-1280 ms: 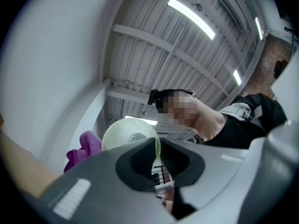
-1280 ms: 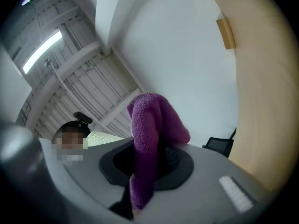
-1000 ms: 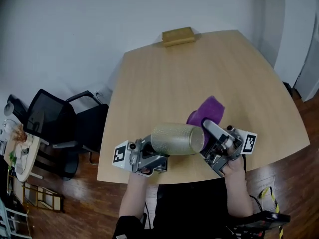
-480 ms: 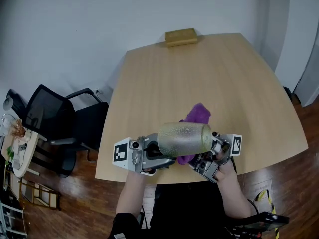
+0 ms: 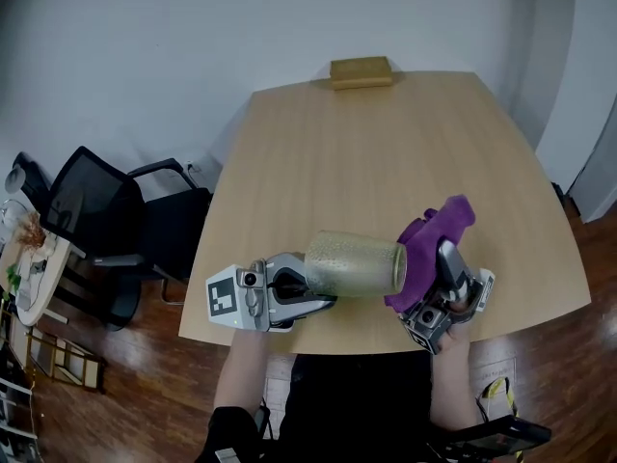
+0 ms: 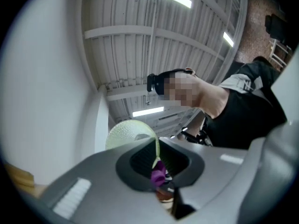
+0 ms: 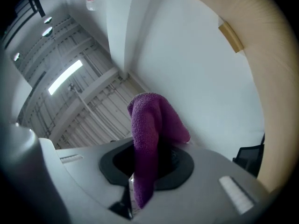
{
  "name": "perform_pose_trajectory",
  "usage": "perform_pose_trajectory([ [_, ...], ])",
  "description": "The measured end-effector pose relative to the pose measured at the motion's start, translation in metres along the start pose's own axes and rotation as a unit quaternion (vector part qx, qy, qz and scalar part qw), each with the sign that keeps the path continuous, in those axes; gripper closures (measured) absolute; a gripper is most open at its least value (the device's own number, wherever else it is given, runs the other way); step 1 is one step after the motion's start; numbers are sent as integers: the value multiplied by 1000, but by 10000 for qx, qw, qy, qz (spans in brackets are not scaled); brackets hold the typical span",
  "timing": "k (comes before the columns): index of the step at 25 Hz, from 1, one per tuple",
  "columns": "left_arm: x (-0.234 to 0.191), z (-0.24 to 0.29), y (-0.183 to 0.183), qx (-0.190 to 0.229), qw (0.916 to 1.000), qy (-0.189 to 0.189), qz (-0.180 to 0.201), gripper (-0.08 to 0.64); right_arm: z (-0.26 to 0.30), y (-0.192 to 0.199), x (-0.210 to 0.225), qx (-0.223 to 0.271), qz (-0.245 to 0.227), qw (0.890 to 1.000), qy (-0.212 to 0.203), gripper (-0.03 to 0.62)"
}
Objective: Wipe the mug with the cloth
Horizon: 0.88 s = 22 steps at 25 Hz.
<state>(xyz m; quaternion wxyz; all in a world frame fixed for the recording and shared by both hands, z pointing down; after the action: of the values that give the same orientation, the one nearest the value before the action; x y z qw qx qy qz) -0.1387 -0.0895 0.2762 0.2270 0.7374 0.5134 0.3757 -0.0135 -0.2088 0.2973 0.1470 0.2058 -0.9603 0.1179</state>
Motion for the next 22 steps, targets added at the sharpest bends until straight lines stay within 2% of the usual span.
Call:
perform_pose_trajectory([
  [3, 3, 6, 4, 63, 9999, 119, -8, 518, -2, 17, 8, -168, 325, 9993, -33, 538],
  [5, 11, 11, 8, 88, 9993, 309, -179, 518, -7, 28, 20, -230, 596, 9979, 82, 538],
  [7, 19, 14, 11, 89, 9978, 519, -408, 517, -12, 40, 31, -342, 674, 9968, 253, 538],
  [11, 30, 15, 19, -107, 9931, 837, -815, 512, -16, 62, 60, -921, 220, 9901, 1038, 538],
  [15, 34, 9, 25, -326, 9928, 830, -800, 517, -25, 54, 69, -1141, -382, 9822, 1441, 538],
  [17, 33, 4, 21, -360, 9938, 775, -715, 517, -21, 35, 53, -979, -687, 9851, 1234, 538],
  [19, 32, 0, 16, -394, 9944, 741, -641, 517, -10, 14, 20, -787, -950, 9901, 667, 538],
  [22, 30, -6, 12, -490, 9940, 747, -636, 517, 4, 3, -26, -935, -1330, 9865, -202, 538],
])
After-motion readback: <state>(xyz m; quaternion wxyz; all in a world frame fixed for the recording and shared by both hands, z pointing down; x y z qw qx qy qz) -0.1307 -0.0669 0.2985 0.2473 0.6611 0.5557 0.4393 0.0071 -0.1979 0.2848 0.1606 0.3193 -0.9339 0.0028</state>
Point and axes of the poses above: the fingertips, and each gripper's own axes: z forward along the fingers, x to its right, y out of its underside, the point moved 2 cm from there along -z, backward along the fingers, and after that the axes turned 14 degrees about x, right-handed, at the moved point
